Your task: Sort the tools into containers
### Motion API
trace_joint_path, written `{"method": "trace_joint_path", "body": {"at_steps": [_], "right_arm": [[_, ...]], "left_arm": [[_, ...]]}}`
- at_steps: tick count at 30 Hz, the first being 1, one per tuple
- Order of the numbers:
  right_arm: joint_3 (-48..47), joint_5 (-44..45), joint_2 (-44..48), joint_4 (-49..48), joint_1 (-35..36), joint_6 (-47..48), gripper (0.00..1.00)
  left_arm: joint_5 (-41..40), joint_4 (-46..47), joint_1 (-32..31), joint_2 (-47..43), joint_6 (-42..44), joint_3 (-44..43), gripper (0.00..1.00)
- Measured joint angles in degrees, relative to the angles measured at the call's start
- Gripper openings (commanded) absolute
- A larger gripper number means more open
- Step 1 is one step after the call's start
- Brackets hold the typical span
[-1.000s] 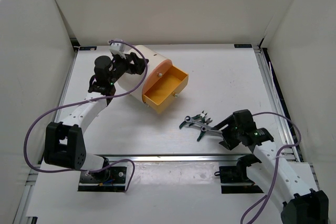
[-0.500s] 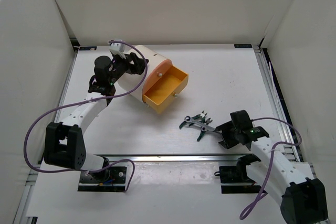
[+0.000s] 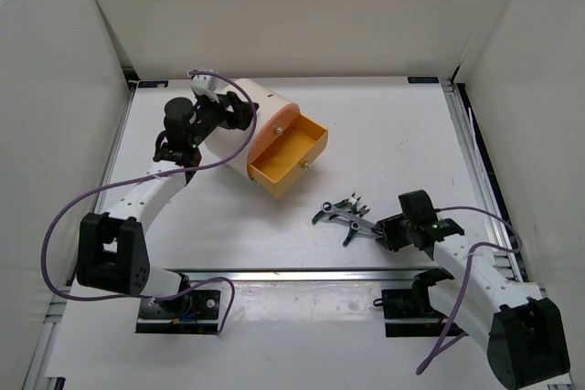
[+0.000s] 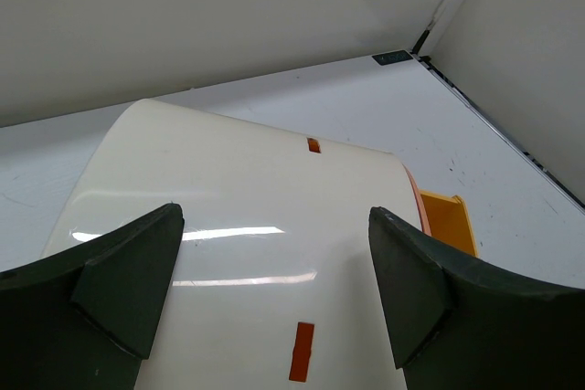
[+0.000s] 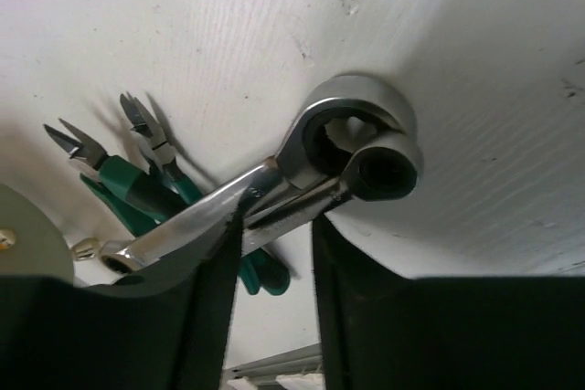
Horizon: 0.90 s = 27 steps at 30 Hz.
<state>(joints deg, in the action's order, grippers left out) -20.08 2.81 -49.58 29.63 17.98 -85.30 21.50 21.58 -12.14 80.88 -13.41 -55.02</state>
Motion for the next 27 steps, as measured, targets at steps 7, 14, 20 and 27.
{"method": "trace_joint_path", "body": {"at_steps": [7, 14, 20, 27], "right_arm": [[0.4, -0.1, 0.6, -1.6, 0.0, -1.0, 0.19], [0.8, -0.5, 1.4, -1.9, -0.7, -0.4, 0.00], [0.8, 0.5, 3.3, 0.5, -0.9, 0.9, 0.00], [0.5, 2.0, 5.0, 2.6, -1.0, 3.5, 0.00]], "left_arm": [[0.0, 0.2, 0.0, 0.0, 0.0, 0.1, 0.94], [0.0, 0.4, 0.0, 0.0, 0.0, 0.2, 0.94], [0.0, 0.5, 0.0, 0.0, 0.0, 0.3, 0.94], [0.0, 0.5, 0.0, 0.0, 0.0, 0.3, 0.94]]}}
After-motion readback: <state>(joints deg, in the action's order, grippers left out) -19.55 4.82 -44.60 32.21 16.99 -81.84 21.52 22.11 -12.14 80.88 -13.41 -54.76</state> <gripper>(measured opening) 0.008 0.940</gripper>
